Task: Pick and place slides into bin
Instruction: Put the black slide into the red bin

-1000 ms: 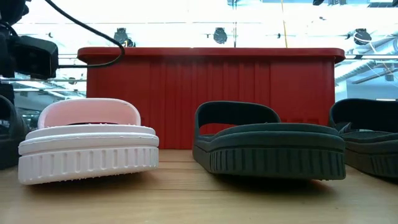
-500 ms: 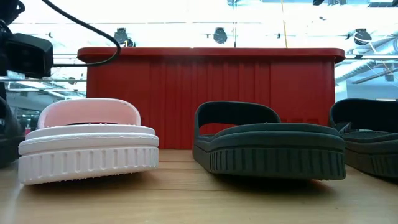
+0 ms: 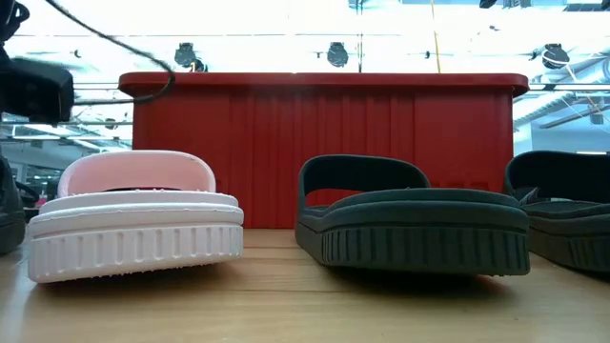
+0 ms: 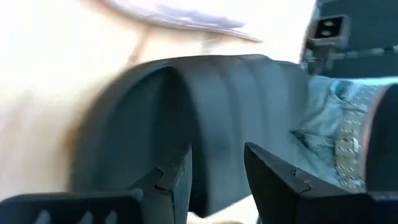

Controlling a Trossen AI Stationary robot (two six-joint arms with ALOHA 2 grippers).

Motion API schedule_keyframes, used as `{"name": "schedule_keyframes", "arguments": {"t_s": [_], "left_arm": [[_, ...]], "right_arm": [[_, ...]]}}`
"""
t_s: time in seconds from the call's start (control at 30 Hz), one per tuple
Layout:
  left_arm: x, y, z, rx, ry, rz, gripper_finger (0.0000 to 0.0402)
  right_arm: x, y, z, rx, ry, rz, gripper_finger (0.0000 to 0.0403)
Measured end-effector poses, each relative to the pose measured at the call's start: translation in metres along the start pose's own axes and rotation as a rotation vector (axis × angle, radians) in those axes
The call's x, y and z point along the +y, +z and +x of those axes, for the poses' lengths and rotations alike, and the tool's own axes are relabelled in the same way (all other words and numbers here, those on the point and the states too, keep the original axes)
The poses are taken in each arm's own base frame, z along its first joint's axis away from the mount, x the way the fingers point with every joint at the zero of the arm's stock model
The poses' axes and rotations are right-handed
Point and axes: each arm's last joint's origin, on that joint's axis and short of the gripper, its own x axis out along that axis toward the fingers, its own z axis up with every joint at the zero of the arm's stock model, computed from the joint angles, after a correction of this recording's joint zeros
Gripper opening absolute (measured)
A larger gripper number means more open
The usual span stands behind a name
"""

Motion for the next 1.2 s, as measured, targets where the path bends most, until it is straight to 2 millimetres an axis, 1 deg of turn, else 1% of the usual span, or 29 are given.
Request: {"name": "schedule_keyframes", "arguments": {"t_s": [0.07, 0.2, 0.4, 1.2], "left_arm": [[0.0057, -0.0014, 0.0016, -0.001, 0.002, -0.028, 0.0141], [0.01, -0.0024, 0.0039, -0.017, -0.058, -0.066, 0.0141], [0.0077, -0.0017, 0.004, -0.029, -0.099, -0.064, 0.0141], [0.0081, -0.0013, 0.004, -0.046, -0.092, -0.043, 0.014]], "right_arm": [[0.0, 0.0, 0.0, 0.0, 0.0, 0.0, 0.0], [0.0, 0.0, 0.0, 0.0, 0.0, 0.0, 0.0], [0.0, 0.0, 0.0, 0.0, 0.0, 0.0, 0.0], [0.0, 0.0, 0.0, 0.0, 0.0, 0.0, 0.0]]}}
